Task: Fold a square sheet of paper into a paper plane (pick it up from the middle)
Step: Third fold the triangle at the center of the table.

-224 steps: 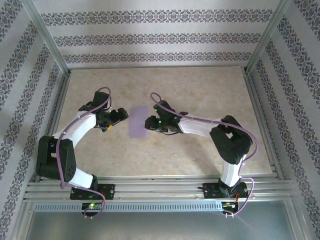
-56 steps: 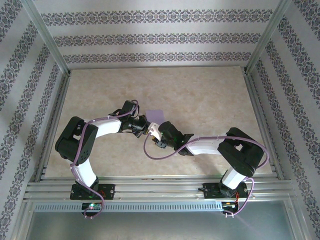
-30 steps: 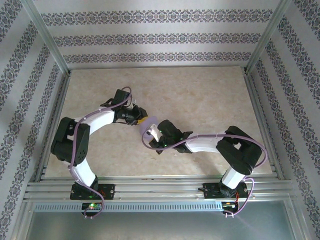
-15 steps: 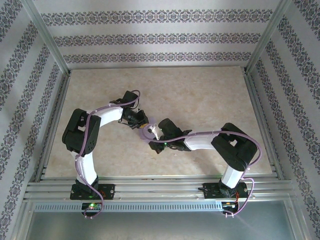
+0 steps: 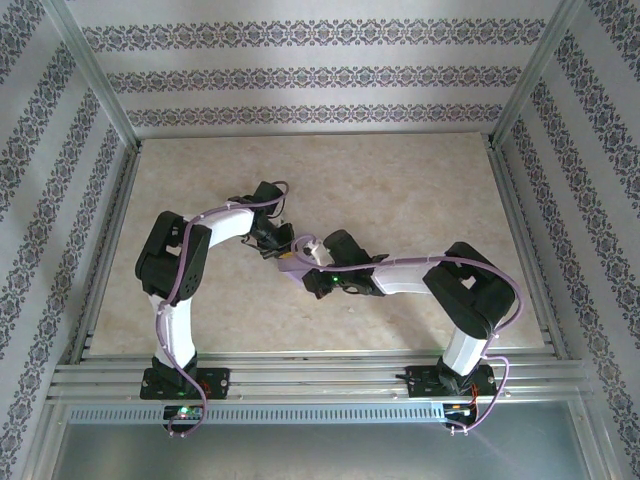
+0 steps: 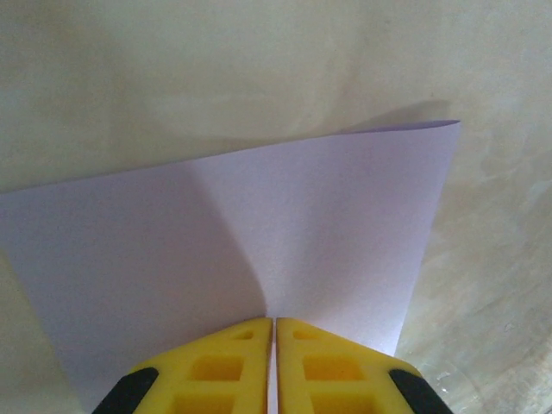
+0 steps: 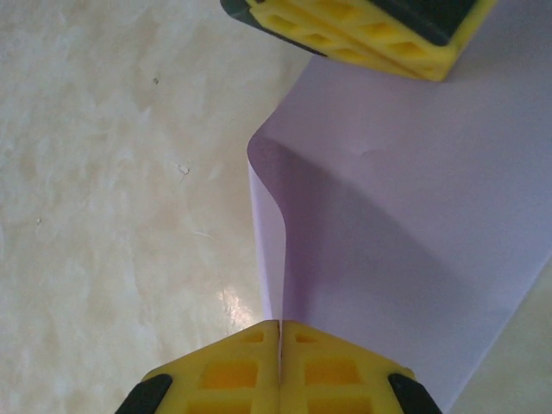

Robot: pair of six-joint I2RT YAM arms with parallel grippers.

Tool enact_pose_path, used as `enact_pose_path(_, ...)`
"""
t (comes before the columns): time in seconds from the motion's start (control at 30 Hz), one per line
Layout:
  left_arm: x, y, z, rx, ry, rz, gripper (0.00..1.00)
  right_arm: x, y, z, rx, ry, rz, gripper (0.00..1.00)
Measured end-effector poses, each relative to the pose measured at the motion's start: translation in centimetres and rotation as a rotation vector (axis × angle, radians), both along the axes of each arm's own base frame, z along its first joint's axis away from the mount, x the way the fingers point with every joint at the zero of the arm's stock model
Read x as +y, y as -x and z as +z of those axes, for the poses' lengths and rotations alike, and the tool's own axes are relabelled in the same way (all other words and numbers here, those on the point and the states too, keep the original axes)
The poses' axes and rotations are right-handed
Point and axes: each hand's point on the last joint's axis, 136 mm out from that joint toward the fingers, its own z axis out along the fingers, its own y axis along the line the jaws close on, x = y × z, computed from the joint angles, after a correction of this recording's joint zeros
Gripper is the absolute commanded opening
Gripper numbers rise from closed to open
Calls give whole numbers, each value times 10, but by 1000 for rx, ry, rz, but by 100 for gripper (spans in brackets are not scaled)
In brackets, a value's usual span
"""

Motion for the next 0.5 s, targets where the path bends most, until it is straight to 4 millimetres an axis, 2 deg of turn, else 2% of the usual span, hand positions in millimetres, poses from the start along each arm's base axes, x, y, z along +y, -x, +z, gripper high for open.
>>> enact_pose_path(0.2,-1,0,0,-6,-20,-35,10,3,-8,4,-2,-6,-13,1)
enact_pose_path(0.5,-1,0,0,-10,-28,-60,9,1,-11,-3,19,21,-35,1)
